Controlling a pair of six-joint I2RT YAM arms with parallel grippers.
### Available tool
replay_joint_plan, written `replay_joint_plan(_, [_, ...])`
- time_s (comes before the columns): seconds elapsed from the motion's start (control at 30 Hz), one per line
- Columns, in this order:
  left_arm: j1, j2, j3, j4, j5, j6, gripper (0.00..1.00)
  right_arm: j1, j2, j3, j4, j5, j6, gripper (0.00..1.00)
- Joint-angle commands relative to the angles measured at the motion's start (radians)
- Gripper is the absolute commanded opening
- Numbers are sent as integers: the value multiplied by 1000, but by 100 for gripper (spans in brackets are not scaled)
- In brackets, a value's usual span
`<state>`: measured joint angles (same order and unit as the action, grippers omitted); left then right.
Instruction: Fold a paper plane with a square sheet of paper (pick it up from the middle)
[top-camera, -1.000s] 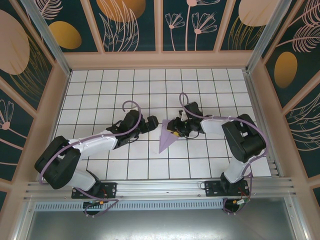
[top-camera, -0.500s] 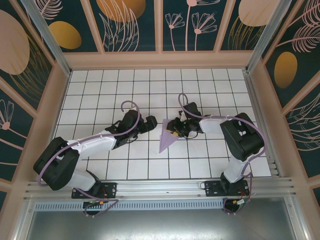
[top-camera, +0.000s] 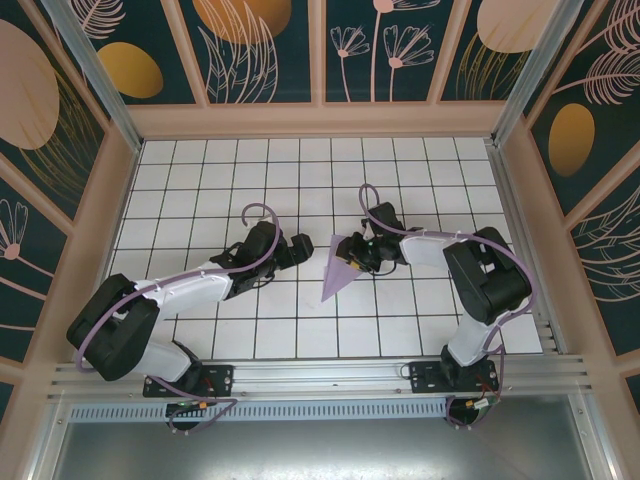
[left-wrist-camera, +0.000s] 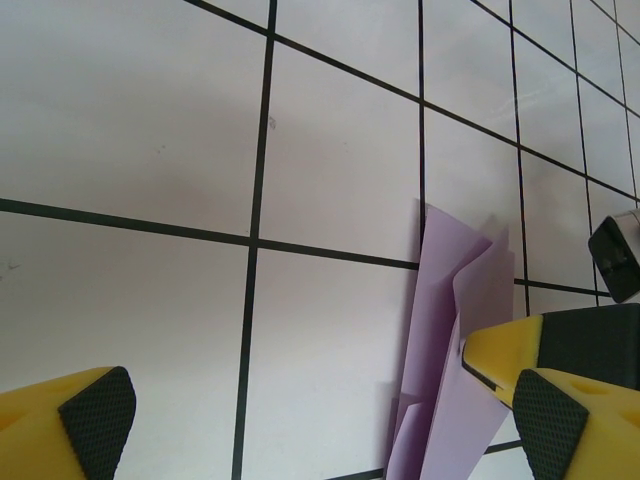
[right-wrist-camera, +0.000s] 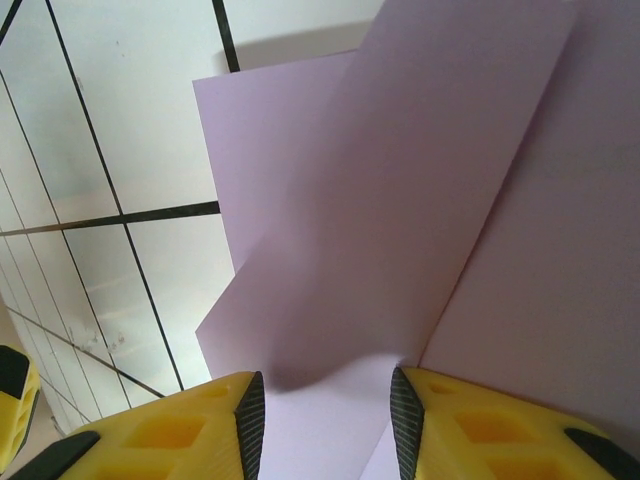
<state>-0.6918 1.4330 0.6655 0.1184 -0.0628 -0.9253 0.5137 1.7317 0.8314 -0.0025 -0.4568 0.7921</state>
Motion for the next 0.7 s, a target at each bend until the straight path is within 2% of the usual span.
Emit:
replay_joint_plan(0.0, [8, -20, -9, -16, -17, -6, 99, -6, -66, 16, -30, 53, 7, 43])
replay_joint_plan(0.2, [9, -16, -9, -14, -14, -6, 99, -19, -50, 5, -39, 85, 34, 45])
replay_joint_plan(0.67, [10, -11, -5, -17, -10, -7, 99, -11, 21, 20, 12, -13, 33, 43])
